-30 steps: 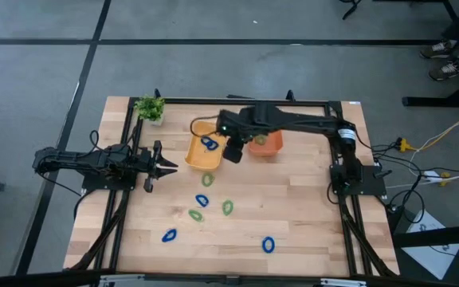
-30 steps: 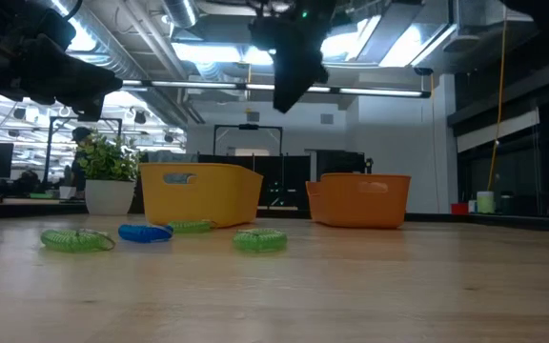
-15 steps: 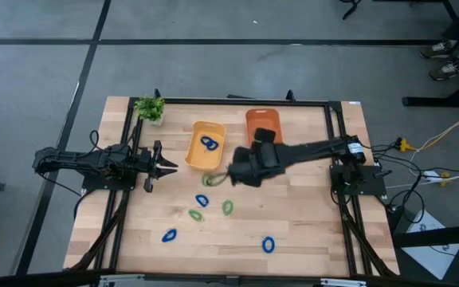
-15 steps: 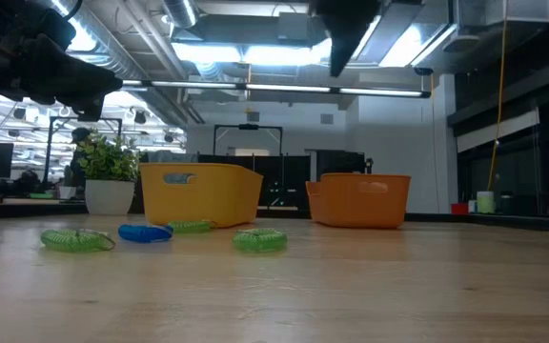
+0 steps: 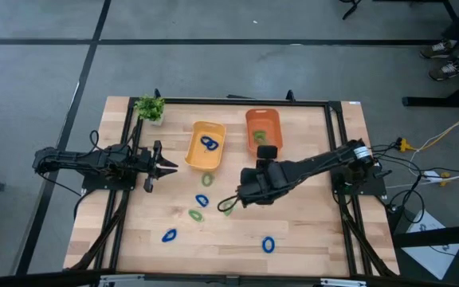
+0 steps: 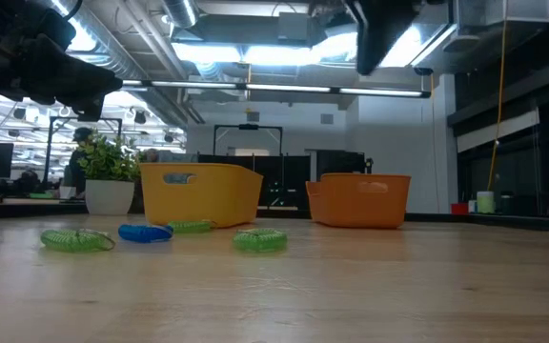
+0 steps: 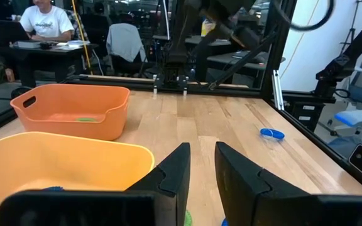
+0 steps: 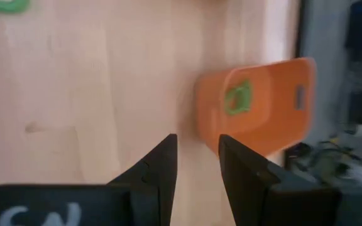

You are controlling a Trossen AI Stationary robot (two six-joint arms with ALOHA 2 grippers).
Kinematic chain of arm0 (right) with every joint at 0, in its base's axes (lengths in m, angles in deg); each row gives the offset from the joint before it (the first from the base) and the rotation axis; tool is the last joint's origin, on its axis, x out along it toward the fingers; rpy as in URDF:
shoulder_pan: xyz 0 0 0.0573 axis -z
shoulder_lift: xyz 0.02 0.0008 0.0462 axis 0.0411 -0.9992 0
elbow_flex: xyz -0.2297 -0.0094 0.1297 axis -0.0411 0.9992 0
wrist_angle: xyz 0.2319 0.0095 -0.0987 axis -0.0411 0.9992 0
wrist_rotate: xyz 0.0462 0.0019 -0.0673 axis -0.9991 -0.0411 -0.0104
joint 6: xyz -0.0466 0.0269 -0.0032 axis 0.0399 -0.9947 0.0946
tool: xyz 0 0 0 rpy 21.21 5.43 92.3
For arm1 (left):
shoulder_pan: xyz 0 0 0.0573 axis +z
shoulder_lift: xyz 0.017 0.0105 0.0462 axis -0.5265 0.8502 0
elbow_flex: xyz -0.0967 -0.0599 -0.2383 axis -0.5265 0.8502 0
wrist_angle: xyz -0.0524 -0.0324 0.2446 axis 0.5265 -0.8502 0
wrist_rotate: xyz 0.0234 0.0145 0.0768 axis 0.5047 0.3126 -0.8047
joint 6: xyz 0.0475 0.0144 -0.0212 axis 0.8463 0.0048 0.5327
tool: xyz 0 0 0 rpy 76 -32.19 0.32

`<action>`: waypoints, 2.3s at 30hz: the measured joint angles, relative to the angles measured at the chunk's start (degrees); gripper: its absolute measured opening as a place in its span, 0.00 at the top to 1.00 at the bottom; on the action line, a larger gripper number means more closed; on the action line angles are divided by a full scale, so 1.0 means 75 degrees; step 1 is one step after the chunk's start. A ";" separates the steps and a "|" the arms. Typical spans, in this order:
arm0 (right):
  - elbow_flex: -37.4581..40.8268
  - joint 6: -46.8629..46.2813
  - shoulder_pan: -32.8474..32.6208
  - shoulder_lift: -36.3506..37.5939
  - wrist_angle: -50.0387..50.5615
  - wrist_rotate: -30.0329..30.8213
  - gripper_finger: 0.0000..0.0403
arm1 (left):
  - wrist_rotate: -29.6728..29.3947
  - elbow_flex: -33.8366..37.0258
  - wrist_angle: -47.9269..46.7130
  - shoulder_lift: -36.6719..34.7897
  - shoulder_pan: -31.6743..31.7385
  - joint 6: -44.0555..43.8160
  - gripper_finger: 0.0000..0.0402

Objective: Sort items
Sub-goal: Put the green keychain into the orange bin

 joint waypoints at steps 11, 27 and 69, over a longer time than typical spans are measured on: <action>0.5105 0.0353 0.0017 0.2953 -0.6189 -0.1299 0.71 | 0.0000 0.0000 -0.0003 0.0000 0.0000 0.0001 0.82; 0.7859 0.0431 0.0172 0.3315 -1.0216 -0.4076 0.71 | 0.0000 0.0000 -0.0006 0.0000 0.0000 0.0001 0.83; 0.5721 0.1944 0.0796 0.0646 -1.0663 -0.4416 0.71 | 0.0000 0.0000 0.0000 0.0000 0.0000 0.0001 0.82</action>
